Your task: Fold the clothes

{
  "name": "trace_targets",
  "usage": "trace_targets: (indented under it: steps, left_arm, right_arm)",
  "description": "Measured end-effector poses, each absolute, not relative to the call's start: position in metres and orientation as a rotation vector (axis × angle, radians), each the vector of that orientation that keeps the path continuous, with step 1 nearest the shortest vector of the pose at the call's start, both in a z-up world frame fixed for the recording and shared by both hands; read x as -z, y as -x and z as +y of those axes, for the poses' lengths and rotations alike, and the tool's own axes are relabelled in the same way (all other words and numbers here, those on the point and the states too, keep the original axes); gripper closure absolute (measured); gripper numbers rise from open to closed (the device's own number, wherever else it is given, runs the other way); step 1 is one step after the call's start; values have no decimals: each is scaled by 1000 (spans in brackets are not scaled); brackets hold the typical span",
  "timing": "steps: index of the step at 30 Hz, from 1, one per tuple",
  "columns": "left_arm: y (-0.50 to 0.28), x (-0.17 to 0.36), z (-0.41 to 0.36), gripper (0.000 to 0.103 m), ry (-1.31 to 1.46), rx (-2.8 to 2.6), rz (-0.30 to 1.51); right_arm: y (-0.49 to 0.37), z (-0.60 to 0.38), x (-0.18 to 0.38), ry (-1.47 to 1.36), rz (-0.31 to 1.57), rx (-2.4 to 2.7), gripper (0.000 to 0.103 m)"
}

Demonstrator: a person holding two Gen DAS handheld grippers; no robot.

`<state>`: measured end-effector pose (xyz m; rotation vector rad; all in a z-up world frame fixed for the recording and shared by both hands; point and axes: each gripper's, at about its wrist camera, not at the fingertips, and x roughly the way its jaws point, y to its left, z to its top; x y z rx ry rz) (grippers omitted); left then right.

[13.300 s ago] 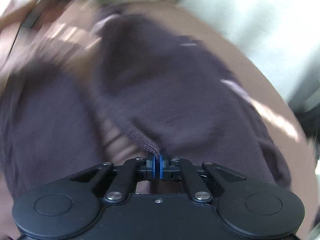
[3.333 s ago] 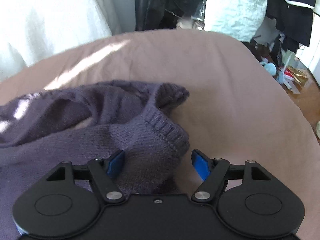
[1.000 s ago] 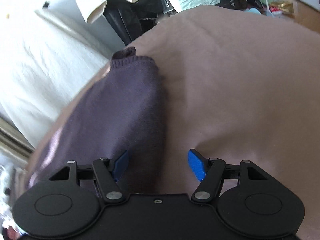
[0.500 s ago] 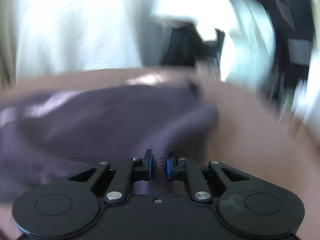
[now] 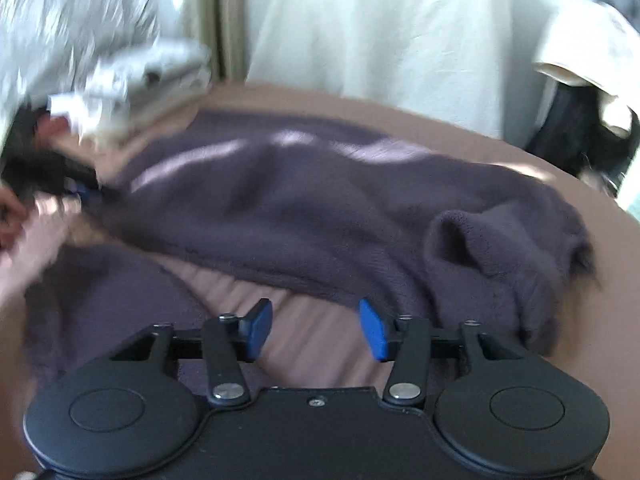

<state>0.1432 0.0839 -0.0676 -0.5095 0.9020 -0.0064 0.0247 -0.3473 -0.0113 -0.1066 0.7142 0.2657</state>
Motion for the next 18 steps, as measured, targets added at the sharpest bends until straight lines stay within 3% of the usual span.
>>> trace_targets:
  steps: [5,8,13,15,16,18]
  left_arm:
    - [-141,63,87,57,529,29,926]
    - [-133,61,95,57,591,28,917]
    - [-127,59,99,57,619,41,920]
    - [-129,63,98,57,636,65,933]
    - [-131,67,96,56,643,81,940]
    - [-139,77,92,42,647,138,921]
  right_arm:
    - [-16,-438,2,-60,729,24,41]
    - [-25,-503,21,-287,784,125,41]
    - [-40,-556,57,-739,695,68,41]
    - [-52,-559,71,-854,701,54,35]
    - [-59,-555,79,-868,733,64,29]
    - [-73,-546,93,-862,790,93,26]
